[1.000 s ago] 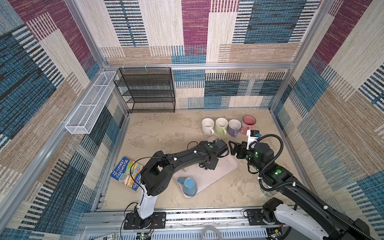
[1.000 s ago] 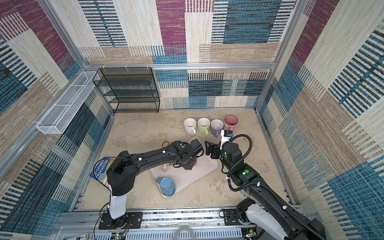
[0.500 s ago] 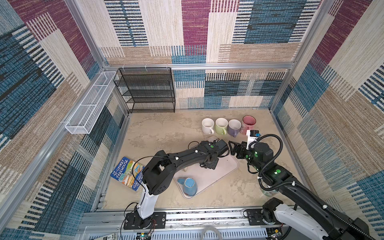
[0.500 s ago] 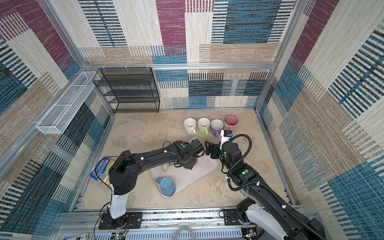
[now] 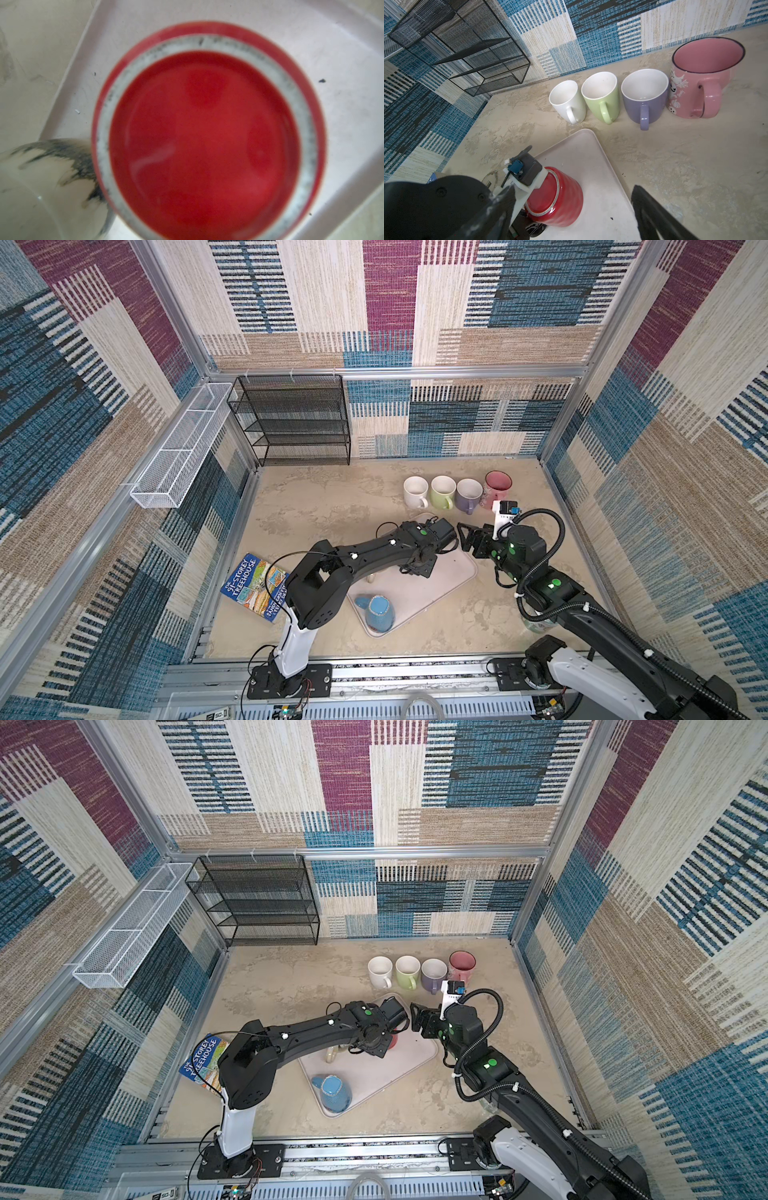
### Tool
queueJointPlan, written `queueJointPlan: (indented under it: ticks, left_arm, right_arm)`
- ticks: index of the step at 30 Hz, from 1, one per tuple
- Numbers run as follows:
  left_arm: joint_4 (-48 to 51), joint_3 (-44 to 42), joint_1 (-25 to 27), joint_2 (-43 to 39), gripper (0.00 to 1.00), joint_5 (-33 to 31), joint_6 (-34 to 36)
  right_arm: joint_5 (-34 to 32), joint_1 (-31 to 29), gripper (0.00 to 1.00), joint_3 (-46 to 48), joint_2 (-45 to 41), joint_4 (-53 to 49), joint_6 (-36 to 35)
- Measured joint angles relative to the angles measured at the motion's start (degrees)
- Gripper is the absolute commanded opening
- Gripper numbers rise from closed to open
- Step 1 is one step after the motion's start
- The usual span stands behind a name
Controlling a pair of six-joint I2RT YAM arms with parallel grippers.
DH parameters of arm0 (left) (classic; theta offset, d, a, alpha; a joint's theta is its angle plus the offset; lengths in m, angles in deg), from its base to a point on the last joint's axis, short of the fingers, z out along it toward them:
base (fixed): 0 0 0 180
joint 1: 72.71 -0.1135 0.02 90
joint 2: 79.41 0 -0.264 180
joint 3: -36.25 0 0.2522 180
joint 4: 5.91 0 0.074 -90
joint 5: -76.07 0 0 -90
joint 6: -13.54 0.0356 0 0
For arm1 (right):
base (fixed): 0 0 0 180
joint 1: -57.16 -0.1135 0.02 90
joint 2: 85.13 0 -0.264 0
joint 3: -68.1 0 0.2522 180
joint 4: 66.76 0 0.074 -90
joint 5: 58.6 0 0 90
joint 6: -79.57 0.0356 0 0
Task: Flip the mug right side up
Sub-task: 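Lift the red mug off the tray with the left gripper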
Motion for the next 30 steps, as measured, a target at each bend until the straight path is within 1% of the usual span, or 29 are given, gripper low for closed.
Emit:
queueJointPlan:
  ticks: [3,6,13,19,25,30]
  left_arm:
    - [-0.2,-0.2,0.0,-0.2,0.0,0.1,0.0]
    - [-0.3,-1.1,-0.1,-1.2,0.0,1.2,0.0]
    - [-0.4,-4.1,-0.2,-6.3,0.0,3.3,0.0]
    - [-2.3,-8.0,-2.0,-12.8,0.0,6.5,0.1]
    - [-4.7,-13.1,-4.2,-21.0,0.0,10.1,0.3]
    - [-8.1,-18.3,-5.4,-28.4,0.0,14.0,0.5]
  right_arm:
    - [0.2,0.1,0.89,0.0,0.2,0.0,0.0]
    - [1.9,0.1,0.89,0.0,0.5,0.5,-0.3]
    - [3.5,0.2,0.9,-0.1,0.8,0.8,-1.0]
    - [4.2,0.3,0.9,-0.9,0.0,0.8,-1.9]
    - [5.1,0.6,0.91,-1.1,-0.6,1.5,-2.3]
    - [8.0,0.9,0.91,-0.2,-1.2,2.7,-2.0]
